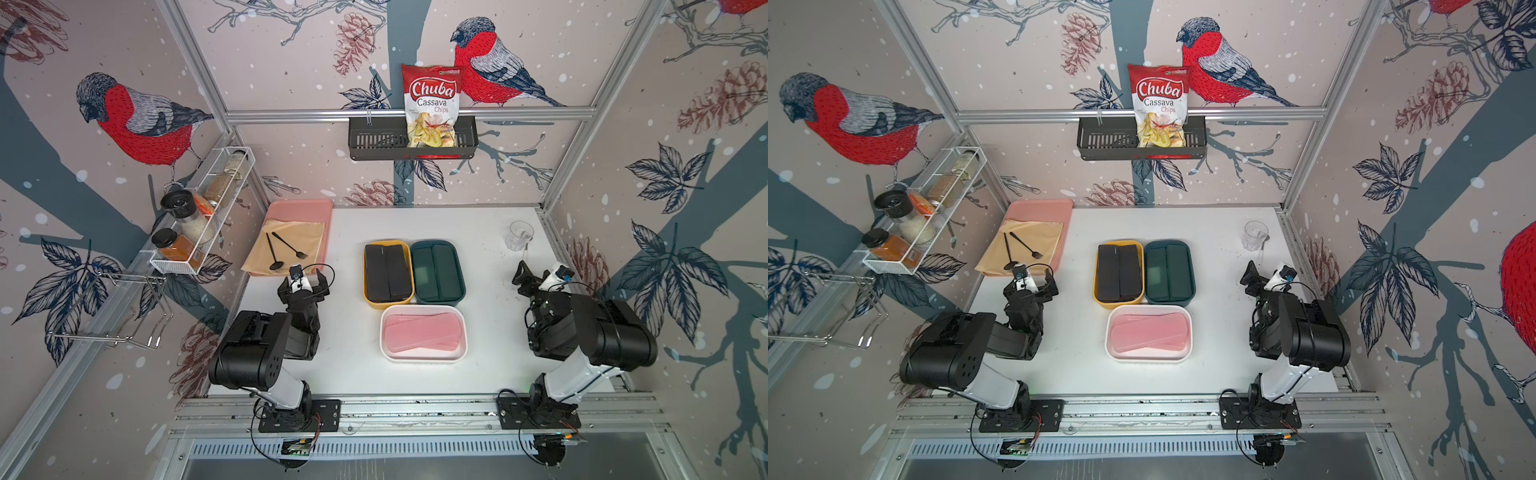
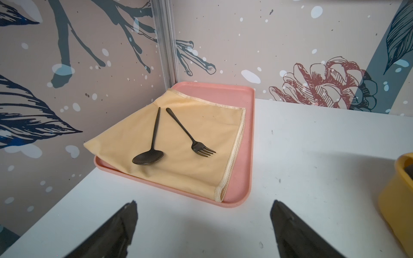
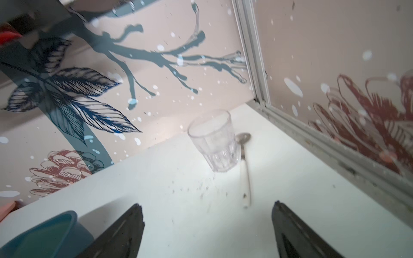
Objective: Place the pencil cases by color into the storage box
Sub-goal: Reset both arms
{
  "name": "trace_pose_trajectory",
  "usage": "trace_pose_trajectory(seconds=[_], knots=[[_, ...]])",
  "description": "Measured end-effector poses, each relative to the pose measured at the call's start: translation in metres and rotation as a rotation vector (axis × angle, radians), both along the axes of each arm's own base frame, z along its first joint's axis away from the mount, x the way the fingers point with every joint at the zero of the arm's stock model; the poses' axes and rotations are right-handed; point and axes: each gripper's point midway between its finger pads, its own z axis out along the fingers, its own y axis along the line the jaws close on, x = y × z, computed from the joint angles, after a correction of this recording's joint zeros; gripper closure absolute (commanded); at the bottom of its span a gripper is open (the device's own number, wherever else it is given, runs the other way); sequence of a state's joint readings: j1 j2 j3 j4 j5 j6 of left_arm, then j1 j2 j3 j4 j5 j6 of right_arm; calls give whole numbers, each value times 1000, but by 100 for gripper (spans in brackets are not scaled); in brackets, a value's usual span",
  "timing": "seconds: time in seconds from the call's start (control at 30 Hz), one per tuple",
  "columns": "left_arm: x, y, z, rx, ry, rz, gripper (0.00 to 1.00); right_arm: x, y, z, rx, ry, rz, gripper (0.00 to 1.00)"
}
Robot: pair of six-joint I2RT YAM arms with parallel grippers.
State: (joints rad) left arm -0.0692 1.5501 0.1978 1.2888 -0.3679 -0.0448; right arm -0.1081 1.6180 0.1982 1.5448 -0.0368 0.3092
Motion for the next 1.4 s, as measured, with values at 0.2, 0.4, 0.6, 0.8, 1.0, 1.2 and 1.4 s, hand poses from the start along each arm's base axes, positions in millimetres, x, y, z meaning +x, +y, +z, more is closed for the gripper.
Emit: trace_pose_trajectory(seconds=[0.2, 0.4, 0.6, 0.8, 1.0, 1.2, 1.4], knots=[[3, 2, 7, -3, -30, 5, 3, 21, 36, 57, -66, -79, 78, 9], [3, 2, 7, -3, -29, 5, 2, 52, 72, 45, -233, 114, 107, 7], [3, 2, 7, -4, -29, 4, 2, 3, 25, -57, -287, 350, 0, 5], [3, 2, 7, -4, -29, 3, 2, -23, 1, -56, -192, 259, -56, 0], [3, 2, 6, -4, -29, 1, 2, -4, 15, -31, -211, 186, -49, 0], [3, 2, 6, -4, -29, 1, 2, -5, 18, -33, -233, 195, -44, 0], [3, 2, 6, -4, -29, 2, 2, -4, 17, -33, -239, 196, -51, 0]])
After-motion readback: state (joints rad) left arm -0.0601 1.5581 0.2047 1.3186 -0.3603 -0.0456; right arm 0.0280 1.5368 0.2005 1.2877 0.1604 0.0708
